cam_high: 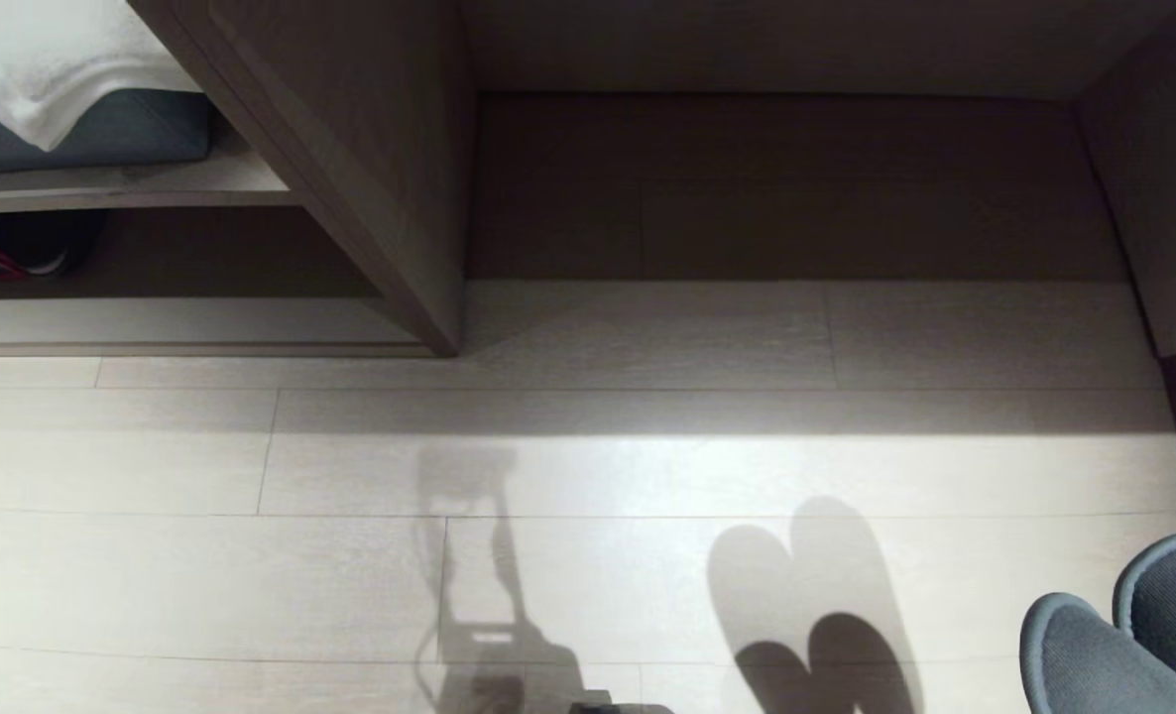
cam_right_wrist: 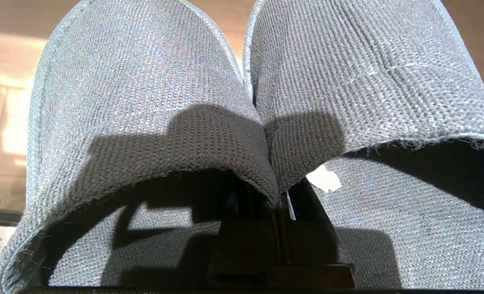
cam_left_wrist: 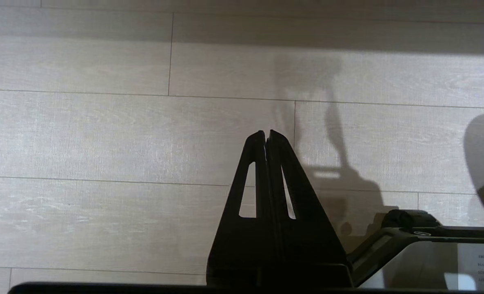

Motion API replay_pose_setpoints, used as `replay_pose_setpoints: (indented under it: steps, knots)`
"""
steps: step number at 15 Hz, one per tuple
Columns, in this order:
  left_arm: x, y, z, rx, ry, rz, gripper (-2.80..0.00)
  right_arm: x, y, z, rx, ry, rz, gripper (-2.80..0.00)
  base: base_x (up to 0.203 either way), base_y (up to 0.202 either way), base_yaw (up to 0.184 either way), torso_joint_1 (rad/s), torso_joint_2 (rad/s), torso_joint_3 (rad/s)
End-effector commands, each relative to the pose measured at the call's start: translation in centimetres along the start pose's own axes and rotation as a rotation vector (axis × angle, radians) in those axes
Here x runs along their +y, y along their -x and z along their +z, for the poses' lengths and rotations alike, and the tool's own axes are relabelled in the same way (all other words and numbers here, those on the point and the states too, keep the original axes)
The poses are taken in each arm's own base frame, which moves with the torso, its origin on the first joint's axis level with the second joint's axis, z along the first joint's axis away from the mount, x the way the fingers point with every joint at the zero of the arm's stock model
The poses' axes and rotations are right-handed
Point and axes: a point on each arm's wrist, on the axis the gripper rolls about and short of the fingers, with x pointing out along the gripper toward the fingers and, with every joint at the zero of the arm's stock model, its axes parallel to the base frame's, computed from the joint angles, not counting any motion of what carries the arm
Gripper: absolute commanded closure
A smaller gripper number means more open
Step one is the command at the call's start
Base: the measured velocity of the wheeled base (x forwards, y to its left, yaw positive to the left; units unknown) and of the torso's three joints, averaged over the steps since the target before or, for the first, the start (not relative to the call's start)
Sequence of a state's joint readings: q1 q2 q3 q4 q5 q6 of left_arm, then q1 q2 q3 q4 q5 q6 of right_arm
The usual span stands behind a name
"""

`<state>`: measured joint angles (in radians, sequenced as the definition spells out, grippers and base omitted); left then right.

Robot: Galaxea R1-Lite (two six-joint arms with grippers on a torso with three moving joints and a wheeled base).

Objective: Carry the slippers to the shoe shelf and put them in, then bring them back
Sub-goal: Place the slippers into the shoe cabinet

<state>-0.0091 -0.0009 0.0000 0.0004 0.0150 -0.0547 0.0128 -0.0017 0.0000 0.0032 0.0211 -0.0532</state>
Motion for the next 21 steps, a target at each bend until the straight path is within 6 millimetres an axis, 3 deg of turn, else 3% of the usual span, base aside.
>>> replay_pose_setpoints:
  steps: [1,21]
  knots:
    - [0.00,-0.01,0.01,0.000,0.001,0.000,0.00,0.00,-0.01,-0.04,0.001,0.000,0.002,0.00,0.000,0.000,0.000,0.007,0.00,0.198]
    - [0.00,0.02,0.01,0.005,0.000,0.001,0.00,0.00,-0.01,-0.04,0.001,0.000,0.002,0.00,0.000,0.000,0.000,0.001,0.00,0.202]
